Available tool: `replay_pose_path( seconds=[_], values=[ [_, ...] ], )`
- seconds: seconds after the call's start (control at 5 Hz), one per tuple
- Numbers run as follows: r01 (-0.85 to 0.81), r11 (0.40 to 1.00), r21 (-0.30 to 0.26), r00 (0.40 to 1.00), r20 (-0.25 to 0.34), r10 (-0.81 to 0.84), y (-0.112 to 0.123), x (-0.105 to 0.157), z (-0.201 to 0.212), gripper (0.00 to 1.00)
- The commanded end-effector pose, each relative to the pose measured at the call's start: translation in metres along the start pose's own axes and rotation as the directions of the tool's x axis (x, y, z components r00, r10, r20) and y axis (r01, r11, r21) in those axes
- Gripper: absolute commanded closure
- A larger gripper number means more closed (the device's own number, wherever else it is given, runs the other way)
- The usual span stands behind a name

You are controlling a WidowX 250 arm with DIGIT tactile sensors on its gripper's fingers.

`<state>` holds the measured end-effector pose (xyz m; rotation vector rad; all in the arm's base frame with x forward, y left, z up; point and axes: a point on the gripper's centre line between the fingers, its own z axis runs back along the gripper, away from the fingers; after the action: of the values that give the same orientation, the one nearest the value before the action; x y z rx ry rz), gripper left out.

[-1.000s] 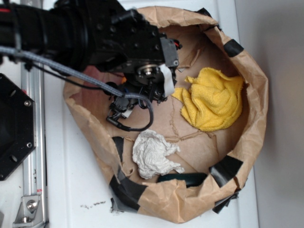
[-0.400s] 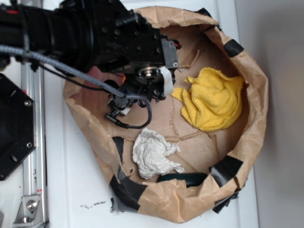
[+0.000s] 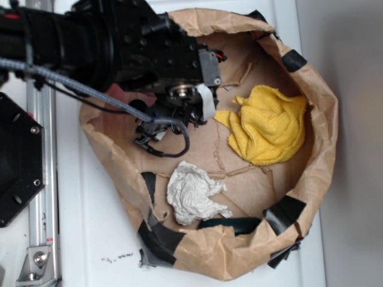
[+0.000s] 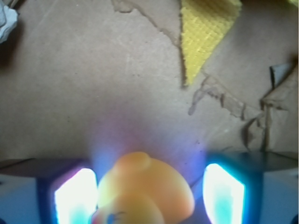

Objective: Grab the yellow duck.

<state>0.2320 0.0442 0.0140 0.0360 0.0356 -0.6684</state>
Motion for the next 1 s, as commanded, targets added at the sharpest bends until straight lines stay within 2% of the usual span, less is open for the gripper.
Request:
replay_pose_path(
  seconds=[0.0,0.4,0.6,0.8],
  values=[
    [-0.003,1.000,0.020,1.000,0.021,0.002,-0.003,0.002,0.007,1.00],
    [-0.010,1.000,0.026,0.999,0.047,0.009,0.001,0.008,0.017,1.00],
    [-0.021,0.997,0.069,0.996,0.091,0.015,0.006,0.019,0.049,1.00],
    [-0.051,0.990,0.134,0.992,0.119,0.035,0.009,0.042,0.101,1.00]
  ],
)
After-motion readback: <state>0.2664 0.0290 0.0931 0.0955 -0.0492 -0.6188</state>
